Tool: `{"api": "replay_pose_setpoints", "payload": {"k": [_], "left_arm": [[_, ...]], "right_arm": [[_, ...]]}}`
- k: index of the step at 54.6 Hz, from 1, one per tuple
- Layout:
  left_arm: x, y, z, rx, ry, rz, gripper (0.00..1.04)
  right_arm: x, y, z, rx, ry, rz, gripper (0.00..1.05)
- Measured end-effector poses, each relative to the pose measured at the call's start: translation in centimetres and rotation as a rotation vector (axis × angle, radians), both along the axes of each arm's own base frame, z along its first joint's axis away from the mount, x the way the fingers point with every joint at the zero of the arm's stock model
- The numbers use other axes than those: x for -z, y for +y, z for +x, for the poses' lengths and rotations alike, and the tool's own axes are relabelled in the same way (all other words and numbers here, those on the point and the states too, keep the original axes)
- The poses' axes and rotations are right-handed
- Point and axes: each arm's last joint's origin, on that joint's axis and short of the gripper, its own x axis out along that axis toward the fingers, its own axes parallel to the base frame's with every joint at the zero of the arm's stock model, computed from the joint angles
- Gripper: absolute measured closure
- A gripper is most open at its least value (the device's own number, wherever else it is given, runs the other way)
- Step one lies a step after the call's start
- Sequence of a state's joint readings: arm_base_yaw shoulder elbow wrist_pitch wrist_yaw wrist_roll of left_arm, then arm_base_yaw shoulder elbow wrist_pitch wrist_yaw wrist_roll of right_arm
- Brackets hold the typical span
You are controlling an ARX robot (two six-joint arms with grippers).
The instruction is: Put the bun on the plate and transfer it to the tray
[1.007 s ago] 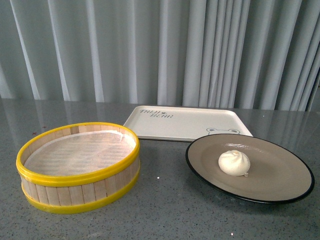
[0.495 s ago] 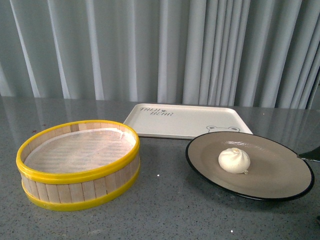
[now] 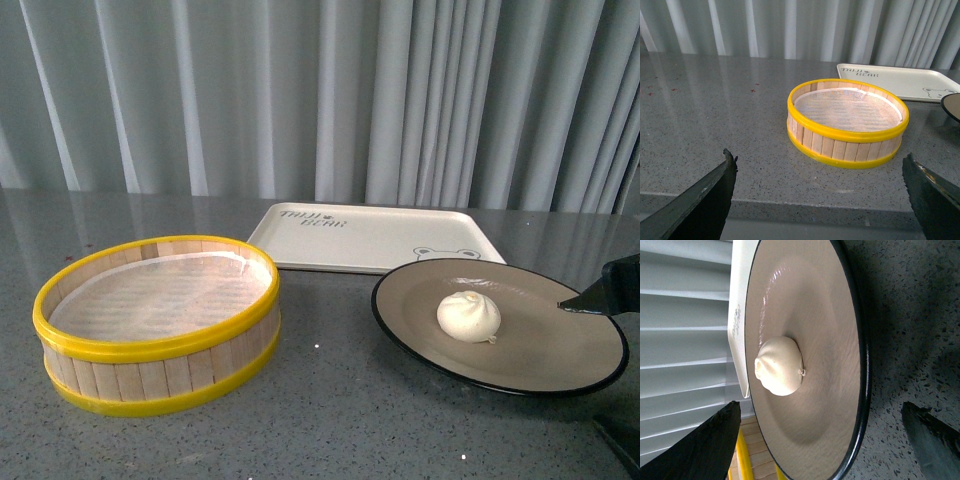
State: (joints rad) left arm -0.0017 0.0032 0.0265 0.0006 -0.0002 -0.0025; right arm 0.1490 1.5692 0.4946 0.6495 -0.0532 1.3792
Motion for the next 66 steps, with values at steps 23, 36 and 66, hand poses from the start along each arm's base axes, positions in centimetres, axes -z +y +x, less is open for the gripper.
{"api": "replay_pose_setpoints", "payload": {"k": [23,36,66], "left_arm": [[0.0,0.0,0.0,0.0,0.0,0.0,0.07],[0.0,0.0,0.0,0.0,0.0,0.0,0.07],[0.0,0.0,0.0,0.0,0.0,0.0,0.07]], "right_arm": [[1.1,-0.4,2.6,-0.019,0.013,-0.004,0.08],[1.6,-0.1,3.5,-0.042,0.022,0.015,0.33],[1.8,-0.3,3.3,-0.042,0.003,0.087,1.01]]}}
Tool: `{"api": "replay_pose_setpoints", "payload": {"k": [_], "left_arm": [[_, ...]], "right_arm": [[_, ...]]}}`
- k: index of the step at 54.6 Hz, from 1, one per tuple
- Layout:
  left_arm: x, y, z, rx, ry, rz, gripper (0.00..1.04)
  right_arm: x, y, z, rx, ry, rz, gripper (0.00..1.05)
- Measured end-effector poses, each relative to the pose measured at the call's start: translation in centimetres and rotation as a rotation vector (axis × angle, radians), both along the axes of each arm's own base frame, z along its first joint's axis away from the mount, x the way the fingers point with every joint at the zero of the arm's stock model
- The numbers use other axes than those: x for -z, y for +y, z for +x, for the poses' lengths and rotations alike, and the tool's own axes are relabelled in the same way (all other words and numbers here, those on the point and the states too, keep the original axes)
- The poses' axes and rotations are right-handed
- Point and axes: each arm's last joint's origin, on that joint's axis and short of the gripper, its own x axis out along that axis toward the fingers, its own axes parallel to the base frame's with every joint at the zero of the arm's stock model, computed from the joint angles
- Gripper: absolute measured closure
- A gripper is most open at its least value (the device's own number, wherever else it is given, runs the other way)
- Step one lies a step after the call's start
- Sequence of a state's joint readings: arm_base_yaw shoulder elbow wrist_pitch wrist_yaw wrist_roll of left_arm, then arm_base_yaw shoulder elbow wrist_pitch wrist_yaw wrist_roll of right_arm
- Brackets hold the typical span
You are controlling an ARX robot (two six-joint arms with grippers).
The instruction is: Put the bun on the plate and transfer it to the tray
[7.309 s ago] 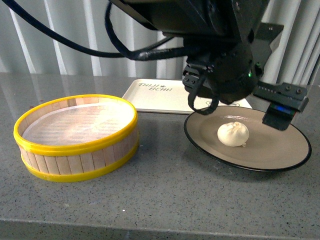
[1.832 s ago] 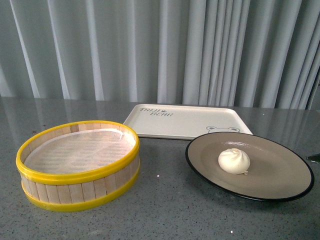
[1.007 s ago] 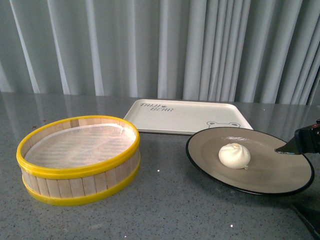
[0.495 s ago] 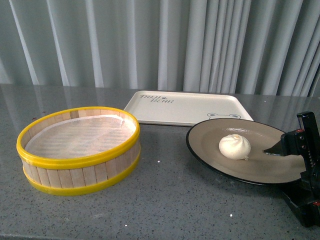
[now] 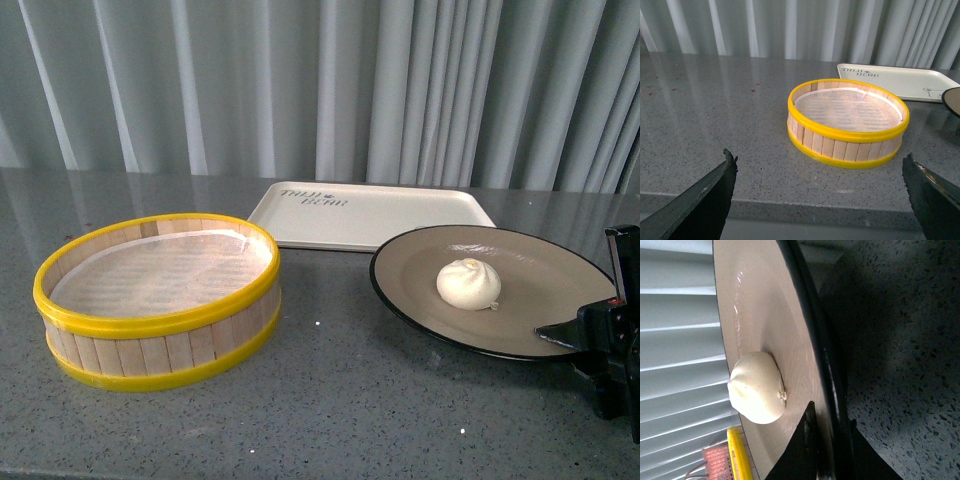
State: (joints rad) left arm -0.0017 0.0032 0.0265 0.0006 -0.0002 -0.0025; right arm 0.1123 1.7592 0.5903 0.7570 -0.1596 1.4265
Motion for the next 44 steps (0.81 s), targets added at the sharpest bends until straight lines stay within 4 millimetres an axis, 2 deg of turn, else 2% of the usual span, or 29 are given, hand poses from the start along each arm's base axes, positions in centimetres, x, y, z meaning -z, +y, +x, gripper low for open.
{"api": "replay_pose_setpoints", "payload": {"k": [9,18,23,35,44], "left_arm": [[0.0,0.0,0.0,0.0,0.0,0.0,0.07],[0.0,0.0,0.0,0.0,0.0,0.0,0.07],[0.0,0.0,0.0,0.0,0.0,0.0,0.07],[0.0,0.0,0.0,0.0,0.0,0.0,0.07],[0.0,0.0,0.0,0.0,0.0,0.0,0.07]], "right_arm": [[-0.5,-0.1,-0.4,-0.009,-0.043,-0.013,1.01],[-2.7,-0.5,-0.4,-0.029,-0.119,-0.02,1.01],[-3.9,-1.0,0.3,-0.038,-0.132,-0.016,1.01],[-7.4,-3.3,4.2,-0.024,-0.122,0.006,1.01],[-9.7,-4.6,8.4,0.006,-0.111,0.003,1.01]]}}
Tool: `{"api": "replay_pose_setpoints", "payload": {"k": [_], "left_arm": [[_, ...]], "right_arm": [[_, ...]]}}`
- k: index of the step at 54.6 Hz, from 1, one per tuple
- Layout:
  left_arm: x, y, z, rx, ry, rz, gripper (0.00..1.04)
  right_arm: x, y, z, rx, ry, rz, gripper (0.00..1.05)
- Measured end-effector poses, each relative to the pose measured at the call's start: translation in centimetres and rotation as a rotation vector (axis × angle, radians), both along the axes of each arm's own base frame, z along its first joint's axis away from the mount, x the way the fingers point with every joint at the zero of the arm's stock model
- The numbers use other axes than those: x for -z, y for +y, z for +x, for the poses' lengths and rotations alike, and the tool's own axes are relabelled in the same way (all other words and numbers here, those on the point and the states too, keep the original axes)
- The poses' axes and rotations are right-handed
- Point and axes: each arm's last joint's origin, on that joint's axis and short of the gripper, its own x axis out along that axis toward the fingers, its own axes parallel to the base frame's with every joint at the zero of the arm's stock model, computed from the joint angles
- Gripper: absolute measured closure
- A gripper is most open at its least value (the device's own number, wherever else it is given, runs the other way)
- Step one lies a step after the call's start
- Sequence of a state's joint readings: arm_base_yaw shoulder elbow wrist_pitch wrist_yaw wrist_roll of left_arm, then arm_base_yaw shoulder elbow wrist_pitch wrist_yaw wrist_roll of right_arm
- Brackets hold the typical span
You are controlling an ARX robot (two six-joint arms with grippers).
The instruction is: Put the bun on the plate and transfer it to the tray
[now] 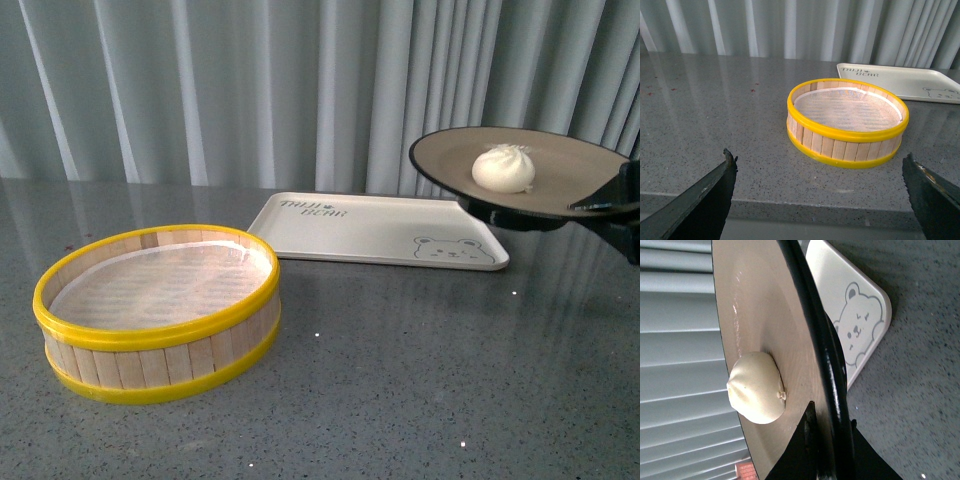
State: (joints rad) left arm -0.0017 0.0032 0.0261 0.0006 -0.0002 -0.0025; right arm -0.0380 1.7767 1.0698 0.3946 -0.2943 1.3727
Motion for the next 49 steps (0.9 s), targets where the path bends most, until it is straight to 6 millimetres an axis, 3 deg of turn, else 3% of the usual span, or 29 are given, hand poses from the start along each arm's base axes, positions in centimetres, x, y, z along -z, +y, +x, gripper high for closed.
{"api": "replay_pose_setpoints", "payload": {"k": [14,27,49], "left_arm": [[0.0,0.0,0.0,0.0,0.0,0.0,0.07],[0.0,0.0,0.0,0.0,0.0,0.0,0.07],[0.0,0.0,0.0,0.0,0.0,0.0,0.07]], "right_arm": [[-0.4,0.5,5.2,-0.021,0.026,-0.029,1.01],[2.5,2.1,8.5,-0.067,0.088,-0.059,1.01],[3.6,2.0,12.5,-0.087,0.072,-0.097,1.01]]}}
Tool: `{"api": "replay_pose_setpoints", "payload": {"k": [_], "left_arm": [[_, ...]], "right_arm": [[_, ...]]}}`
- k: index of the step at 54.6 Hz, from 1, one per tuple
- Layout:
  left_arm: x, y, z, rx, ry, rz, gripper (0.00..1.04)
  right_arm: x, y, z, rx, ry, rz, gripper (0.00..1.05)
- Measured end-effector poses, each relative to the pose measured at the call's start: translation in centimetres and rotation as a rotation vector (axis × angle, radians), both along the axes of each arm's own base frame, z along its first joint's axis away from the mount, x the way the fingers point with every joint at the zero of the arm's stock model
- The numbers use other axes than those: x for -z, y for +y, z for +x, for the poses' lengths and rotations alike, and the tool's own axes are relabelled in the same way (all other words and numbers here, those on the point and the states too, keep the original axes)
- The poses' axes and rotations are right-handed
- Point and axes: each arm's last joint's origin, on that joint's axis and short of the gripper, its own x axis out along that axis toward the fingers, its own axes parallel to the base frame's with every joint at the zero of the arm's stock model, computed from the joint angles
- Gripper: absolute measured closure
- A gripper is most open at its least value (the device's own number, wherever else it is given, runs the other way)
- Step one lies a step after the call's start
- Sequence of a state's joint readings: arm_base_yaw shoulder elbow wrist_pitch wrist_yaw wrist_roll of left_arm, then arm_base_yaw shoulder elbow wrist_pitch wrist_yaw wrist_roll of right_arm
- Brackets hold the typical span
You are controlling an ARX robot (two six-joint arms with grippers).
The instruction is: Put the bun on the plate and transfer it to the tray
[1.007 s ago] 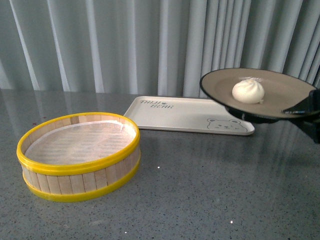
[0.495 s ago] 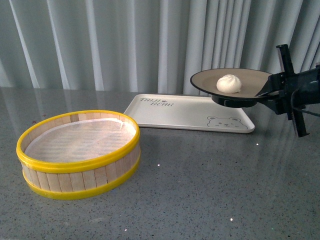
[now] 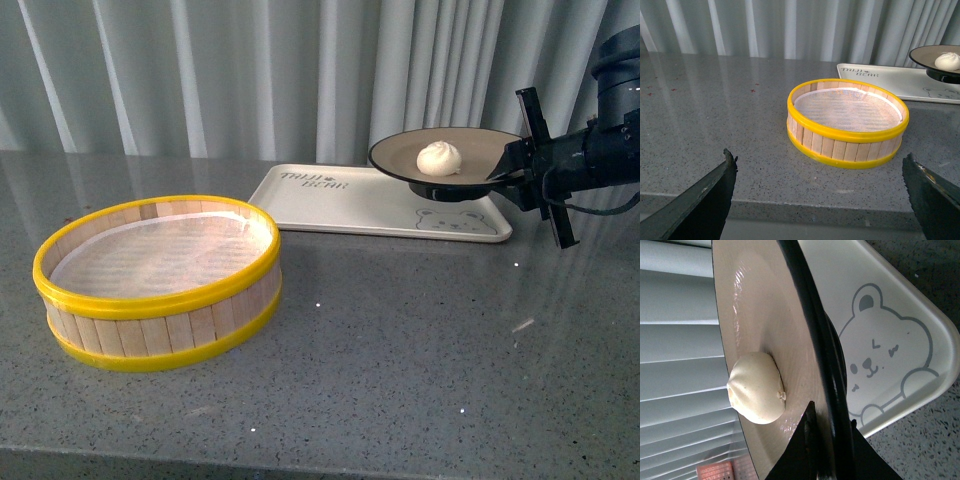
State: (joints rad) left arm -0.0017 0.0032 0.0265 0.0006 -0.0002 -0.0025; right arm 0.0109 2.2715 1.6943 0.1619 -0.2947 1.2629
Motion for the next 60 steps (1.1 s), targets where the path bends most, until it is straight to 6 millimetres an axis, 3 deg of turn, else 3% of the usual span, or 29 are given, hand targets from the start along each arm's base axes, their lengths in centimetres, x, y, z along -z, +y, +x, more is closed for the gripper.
{"api": "replay_pose_setpoints", "payload": {"k": [21,39,60], "left_arm": [[0.0,0.0,0.0,0.0,0.0,0.0,0.07],[0.0,0.0,0.0,0.0,0.0,0.0,0.07],[0.0,0.0,0.0,0.0,0.0,0.0,0.07]], "right_arm": [[3.5,0.0,2.6,-0.025,0.026,0.008,1.01],[3.0,0.4,3.5,-0.052,0.002,0.007,1.01],[3.9,0.6,3.7,-0.061,0.021,-0.007,1.01]]}}
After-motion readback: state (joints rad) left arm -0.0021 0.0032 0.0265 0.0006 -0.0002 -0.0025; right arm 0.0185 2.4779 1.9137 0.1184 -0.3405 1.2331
